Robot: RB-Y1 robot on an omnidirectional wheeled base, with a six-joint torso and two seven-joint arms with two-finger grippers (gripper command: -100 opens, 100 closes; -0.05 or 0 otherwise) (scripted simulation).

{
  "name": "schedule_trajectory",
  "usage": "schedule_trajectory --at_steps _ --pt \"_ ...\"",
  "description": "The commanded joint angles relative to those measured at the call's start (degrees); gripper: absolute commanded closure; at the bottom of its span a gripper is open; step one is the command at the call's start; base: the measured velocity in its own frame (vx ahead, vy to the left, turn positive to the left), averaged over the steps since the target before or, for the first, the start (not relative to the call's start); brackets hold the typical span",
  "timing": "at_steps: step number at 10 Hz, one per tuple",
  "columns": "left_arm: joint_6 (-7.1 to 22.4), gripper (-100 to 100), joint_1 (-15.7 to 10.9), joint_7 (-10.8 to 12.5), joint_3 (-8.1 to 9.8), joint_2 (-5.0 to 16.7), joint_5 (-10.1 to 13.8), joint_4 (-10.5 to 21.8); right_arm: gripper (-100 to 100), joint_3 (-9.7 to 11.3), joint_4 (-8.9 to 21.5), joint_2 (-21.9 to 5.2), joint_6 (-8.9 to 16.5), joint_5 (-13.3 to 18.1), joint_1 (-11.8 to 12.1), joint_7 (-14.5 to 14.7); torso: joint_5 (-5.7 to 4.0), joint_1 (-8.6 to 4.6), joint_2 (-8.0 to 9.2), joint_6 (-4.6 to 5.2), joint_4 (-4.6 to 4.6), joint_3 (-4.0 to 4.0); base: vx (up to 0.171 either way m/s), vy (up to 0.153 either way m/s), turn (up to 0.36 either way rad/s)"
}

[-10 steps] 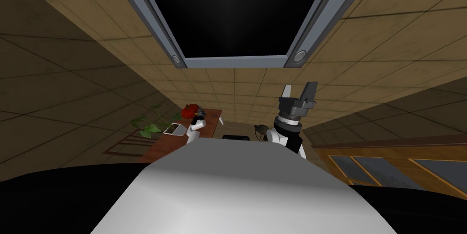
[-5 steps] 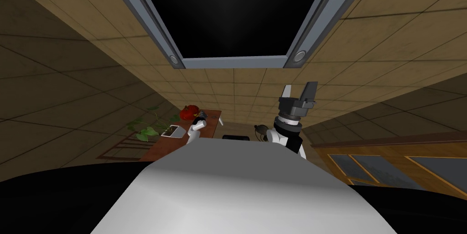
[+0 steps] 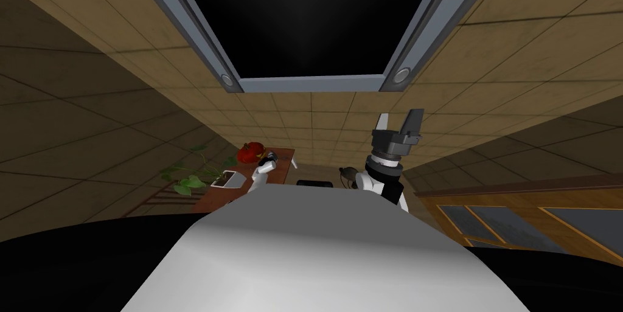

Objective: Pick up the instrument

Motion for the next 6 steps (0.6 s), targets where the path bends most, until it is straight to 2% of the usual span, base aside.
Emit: schedule_trajectory --at_steps 1,2,5,6 --pt "2.59 -100 -0.15 -0.29 -0.08 0.07 0.44 2.5 0 0.0 0.0 0.0 0.0 0.0 0.0 0.0 0.0 0.0 0.0 0.0 0.0 0.0 0.061 0.027 -0.038" --pt "4.19 -100 -1.01 -0.51 -0.42 0.61 1.0 4.27 0 0.0 0.0 0.0 0.0 0.0 0.0 0.0 0.01 0.04 -0.03 0.01 0.0 -0.01 0.087 0.014 -0.063" --pt "4.19 -100 -1.01 -0.51 -0.42 0.61 1.0 5.5 0 0.0 0.0 0.0 0.0 0.0 0.0 0.0 0.0 -0.01 0.03 -0.01 0.0 0.02 0.036 0.009 0.001" --pt "5.72 -100 -1.79 -0.75 -0.85 1.14 1.52 7.54 0 0.0 0.0 0.0 0.0 0.0 0.0 0.0 -0.01 -0.03 0.14 -0.01 0.03 0.08 0.047 0.014 -0.031"
